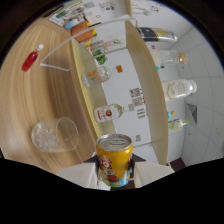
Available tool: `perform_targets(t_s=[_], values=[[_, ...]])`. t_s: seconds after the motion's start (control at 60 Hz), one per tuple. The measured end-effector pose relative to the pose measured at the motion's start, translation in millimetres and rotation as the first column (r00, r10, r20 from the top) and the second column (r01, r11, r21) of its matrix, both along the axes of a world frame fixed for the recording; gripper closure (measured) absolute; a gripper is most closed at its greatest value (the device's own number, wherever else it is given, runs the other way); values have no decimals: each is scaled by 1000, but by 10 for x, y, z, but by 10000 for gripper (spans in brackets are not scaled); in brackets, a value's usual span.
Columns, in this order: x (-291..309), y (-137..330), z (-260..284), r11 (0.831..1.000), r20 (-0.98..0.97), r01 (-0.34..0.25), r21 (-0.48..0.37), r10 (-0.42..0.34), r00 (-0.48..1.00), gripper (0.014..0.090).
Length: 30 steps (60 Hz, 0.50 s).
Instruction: Make me a cup of Vodka Sunrise.
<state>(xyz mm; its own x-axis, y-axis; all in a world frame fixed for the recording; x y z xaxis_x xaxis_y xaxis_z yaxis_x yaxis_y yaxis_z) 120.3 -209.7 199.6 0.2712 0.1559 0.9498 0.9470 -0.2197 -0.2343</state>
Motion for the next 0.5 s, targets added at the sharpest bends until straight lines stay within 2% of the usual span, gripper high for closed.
perform_targets(t_s=[0.117, 0.283, 0.417, 0.5], values=[[-72, 31, 26, 998, 295, -66, -18, 69, 953, 541], [-206, 80, 57, 987, 607, -147, -64, 156, 779, 538], [-257, 98, 3, 982, 680, -157, -109, 189, 708, 536], [-282, 105, -21, 980, 666, -165, -108, 195, 720, 539]])
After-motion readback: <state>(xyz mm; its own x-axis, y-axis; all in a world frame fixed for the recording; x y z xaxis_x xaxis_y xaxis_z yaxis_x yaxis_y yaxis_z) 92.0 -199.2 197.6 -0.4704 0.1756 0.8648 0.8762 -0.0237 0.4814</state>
